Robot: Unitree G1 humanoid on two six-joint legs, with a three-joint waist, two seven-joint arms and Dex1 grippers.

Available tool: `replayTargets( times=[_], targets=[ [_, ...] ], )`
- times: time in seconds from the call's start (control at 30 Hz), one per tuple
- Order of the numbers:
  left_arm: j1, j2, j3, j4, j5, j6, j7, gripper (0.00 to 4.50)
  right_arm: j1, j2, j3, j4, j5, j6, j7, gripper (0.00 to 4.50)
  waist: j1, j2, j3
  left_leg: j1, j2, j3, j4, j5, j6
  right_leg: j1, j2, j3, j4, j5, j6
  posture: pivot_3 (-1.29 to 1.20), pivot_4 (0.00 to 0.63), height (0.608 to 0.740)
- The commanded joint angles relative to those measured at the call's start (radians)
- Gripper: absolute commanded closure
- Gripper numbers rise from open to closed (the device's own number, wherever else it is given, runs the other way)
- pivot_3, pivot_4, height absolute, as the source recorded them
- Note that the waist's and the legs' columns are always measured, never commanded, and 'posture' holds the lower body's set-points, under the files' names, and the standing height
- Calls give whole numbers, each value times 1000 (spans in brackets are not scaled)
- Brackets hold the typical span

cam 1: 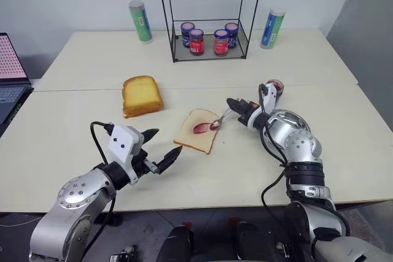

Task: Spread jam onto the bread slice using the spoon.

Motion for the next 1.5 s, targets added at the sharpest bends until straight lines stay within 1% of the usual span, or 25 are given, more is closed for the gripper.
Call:
replayTargets(
  times=[0.03,0.13,0.33,0.43,0.67,0.83,0.97,1.03,1.1,1.23,1.33,1.5],
  targets=[
    [-18,9,-5,-12,-8,-20,-8,0,-75,59,-47,-69,98,37,-57,4465,-4,0,0,0,0,0,0,0,0,0,0,0,0,0,0,0,150,740],
    [-20,7,-7,-12,-6,-22,-8,0,-108,115,-53,-71,126,43,-88,4465,-15,0,0,0,1,0,-1,0,0,-1,1,0,0,0,0,0,150,740],
    [-15,5,-9,-20,-5,-20,-4,0,-113,168,-6,0,74,-11,-61,4465,-18,0,0,0,1,-1,-1,0,0,-1,0,0,0,0,0,0,150,740],
    [-6,9,-5,-33,-9,-14,-2,0,-75,134,96,92,-59,-103,29,4465,-18,0,0,0,0,0,0,0,0,0,0,0,0,0,0,0,150,740],
    [-8,16,-1,-32,-14,-10,-5,0,-58,88,92,151,-130,-201,87,4465,-17,0,0,0,0,-1,-1,0,0,0,0,0,0,0,0,0,150,740],
    [-18,21,-5,-28,-17,-7,-8,0,-51,57,58,143,-128,-218,79,4465,-16,0,0,0,0,-1,0,0,0,0,0,0,0,0,0,0,150,740],
    [-32,26,-9,-13,-17,-7,-19,0,-38,5,39,108,-118,-194,82,4465,-10,0,0,0,0,-1,0,0,0,0,0,0,0,0,0,0,150,740],
    [-43,28,-13,-2,-15,-9,-22,0,-39,1,32,58,-85,-163,84,4465,-5,0,0,0,0,-1,0,0,0,0,0,0,0,0,0,0,150,740],
    [-48,29,-16,2,-15,-10,-24,0,-43,16,23,14,-47,-128,72,4465,-5,0,0,0,0,-1,0,0,0,0,-1,0,0,0,0,0,150,740],
    [-51,30,-18,5,-15,-13,-28,0,-55,91,4,-93,52,-40,20,4465,-15,0,0,0,0,0,-1,0,0,-1,0,0,0,0,0,0,150,740],
    [-51,30,-18,5,-15,-13,-32,0,-56,144,-4,-132,98,-4,-27,4465,-22,1,0,0,1,-1,-2,0,0,-1,1,0,0,0,-1,0,150,740],
    [-25,38,-27,-16,-24,0,-52,0,-2,197,49,-110,58,-19,-29,4465,-21,1,0,0,1,-1,-1,0,0,-1,0,0,0,0,-1,0,150,740]
  ],
)
